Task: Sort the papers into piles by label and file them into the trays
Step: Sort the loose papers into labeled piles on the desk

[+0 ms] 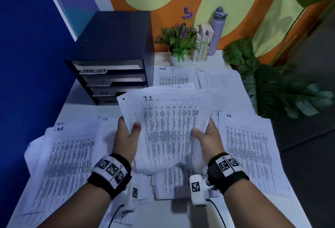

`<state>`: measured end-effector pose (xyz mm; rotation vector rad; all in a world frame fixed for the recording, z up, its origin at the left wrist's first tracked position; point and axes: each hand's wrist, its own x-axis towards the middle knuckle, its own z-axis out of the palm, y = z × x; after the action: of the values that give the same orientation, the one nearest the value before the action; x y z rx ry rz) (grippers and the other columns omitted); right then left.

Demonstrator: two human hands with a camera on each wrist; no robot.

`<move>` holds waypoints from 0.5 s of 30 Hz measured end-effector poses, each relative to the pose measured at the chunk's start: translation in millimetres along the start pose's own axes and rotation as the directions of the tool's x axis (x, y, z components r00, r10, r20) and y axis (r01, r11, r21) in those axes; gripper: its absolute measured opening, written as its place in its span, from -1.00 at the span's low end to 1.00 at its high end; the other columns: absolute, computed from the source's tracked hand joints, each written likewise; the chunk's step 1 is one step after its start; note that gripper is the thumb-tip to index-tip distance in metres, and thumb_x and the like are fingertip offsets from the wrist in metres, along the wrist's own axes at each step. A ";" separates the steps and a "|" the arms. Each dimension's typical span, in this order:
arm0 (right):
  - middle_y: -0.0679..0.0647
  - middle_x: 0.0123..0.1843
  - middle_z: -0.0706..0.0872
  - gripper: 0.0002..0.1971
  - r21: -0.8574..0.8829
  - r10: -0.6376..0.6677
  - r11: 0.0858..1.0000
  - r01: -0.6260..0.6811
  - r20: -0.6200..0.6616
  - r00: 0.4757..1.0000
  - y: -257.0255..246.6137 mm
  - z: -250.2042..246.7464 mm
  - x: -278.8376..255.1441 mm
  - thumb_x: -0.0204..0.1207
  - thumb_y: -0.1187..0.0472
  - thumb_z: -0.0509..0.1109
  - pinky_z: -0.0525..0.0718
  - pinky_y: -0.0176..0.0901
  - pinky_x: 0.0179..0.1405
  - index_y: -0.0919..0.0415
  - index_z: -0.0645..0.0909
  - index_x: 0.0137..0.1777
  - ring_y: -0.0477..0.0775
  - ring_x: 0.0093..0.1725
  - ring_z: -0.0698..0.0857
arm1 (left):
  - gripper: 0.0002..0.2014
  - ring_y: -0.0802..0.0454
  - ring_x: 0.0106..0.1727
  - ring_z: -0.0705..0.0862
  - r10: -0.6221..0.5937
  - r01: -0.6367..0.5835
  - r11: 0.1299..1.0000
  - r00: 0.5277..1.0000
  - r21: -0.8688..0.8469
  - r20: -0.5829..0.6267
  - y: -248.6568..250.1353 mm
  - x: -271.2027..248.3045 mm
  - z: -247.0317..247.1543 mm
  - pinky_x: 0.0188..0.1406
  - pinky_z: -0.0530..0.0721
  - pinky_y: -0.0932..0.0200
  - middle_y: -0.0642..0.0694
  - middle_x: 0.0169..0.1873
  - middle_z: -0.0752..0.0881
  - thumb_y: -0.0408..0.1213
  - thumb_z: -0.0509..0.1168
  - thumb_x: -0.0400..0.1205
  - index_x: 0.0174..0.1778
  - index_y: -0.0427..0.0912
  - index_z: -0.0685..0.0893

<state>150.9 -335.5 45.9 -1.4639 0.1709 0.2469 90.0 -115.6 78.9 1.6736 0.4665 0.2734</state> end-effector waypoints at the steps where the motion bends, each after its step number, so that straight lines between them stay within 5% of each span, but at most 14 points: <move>1: -0.03 0.25 0.75 -0.52 -0.008 -0.033 0.999 0.033 -0.019 0.999 -4.9 2.2 -1.2 0.57 0.42 0.34 0.59 0.18 0.36 -0.10 0.51 0.38 0.05 0.28 0.70 | -0.70 0.34 0.08 0.61 0.020 -0.020 1.000 1.000 0.009 -0.012 1.7 1.0 4.3 0.05 0.49 0.44 0.24 0.12 0.63 -0.18 0.18 0.73 0.39 -0.01 0.40; 6: -0.05 0.09 0.75 -0.55 0.002 -0.215 0.977 0.215 0.008 0.977 -27.8 4.9 -12.7 0.53 0.50 0.37 0.73 0.01 0.18 -0.09 0.47 0.17 -0.01 0.12 0.74 | -0.39 0.30 0.11 0.70 0.114 -0.116 0.993 0.991 -0.026 -0.072 -2.3 8.4 16.8 0.05 0.64 0.37 0.09 0.09 0.72 -0.02 0.43 0.44 0.31 -0.25 0.44; 10: -0.02 0.19 0.64 -0.39 -0.040 -0.090 0.995 0.093 0.077 0.993 -12.1 -9.1 -18.9 0.51 0.51 0.35 0.71 -0.40 0.00 -0.13 0.31 0.35 -0.31 0.04 0.70 | -0.52 0.33 -0.07 0.71 0.048 -0.042 0.994 0.997 0.096 -0.057 -19.4 5.2 26.2 -0.10 0.51 0.63 0.09 -0.21 0.71 -0.04 0.47 0.48 0.08 -0.37 0.56; 15: 0.09 0.23 0.63 -0.46 -0.258 0.085 0.964 -0.058 0.095 0.992 26.5 -22.7 -9.4 0.53 0.31 0.45 0.70 -0.27 0.09 0.08 0.23 0.37 0.00 0.17 0.69 | -0.79 -0.06 0.16 0.68 -0.095 0.097 0.990 0.995 0.103 -0.023 -32.4 2.7 42.7 0.18 0.59 0.06 0.08 -0.01 0.72 -0.27 0.30 0.69 0.24 -0.10 0.60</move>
<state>135.5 -356.3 20.6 -1.6976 0.1091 0.4167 106.2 -148.9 40.0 1.7450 0.5814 0.1959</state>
